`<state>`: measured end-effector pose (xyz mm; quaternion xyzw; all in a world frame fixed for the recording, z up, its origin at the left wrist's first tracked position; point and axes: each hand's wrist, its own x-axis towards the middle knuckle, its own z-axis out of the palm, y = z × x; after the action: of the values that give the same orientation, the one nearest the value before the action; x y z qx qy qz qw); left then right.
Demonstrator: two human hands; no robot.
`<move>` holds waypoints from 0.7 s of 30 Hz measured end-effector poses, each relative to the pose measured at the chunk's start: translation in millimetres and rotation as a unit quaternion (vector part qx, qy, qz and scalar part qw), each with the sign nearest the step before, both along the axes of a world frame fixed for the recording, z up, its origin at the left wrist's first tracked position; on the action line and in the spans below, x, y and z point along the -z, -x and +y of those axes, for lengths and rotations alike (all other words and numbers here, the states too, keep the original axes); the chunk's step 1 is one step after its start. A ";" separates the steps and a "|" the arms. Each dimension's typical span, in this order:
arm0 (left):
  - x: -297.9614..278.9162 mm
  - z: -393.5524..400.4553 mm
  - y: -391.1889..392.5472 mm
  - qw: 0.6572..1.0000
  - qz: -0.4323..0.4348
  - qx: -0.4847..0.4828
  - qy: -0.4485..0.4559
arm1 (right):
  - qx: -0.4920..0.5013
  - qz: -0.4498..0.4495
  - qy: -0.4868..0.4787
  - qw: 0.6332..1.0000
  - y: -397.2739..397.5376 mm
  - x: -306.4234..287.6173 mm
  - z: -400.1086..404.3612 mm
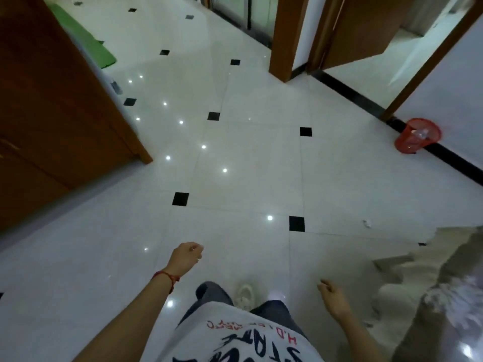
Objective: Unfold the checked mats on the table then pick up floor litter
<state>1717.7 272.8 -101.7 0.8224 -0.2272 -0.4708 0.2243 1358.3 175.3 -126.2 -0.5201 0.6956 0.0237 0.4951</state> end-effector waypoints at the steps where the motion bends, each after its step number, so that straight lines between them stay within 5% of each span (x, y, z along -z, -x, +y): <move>1: 2.8 -12.7 -3.2 1.000 0.000 0.007 -0.013 | 0.004 -0.006 0.008 1.000 -5.9 -4.2 -19.0; 11: 31.5 -194.4 -42.3 0.993 0.010 0.080 -0.091 | 0.153 -0.033 0.054 0.986 -24.8 -6.6 -187.9; 21: -5.7 -518.0 20.6 0.934 0.003 0.353 -0.058 | 0.374 -0.017 -0.006 0.927 0.7 -9.9 -258.3</move>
<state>1697.1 -245.1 -96.0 0.6990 -0.4746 -0.5349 -0.0039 1357.6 -82.9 -116.3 -0.2201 0.8309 -0.1680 0.4826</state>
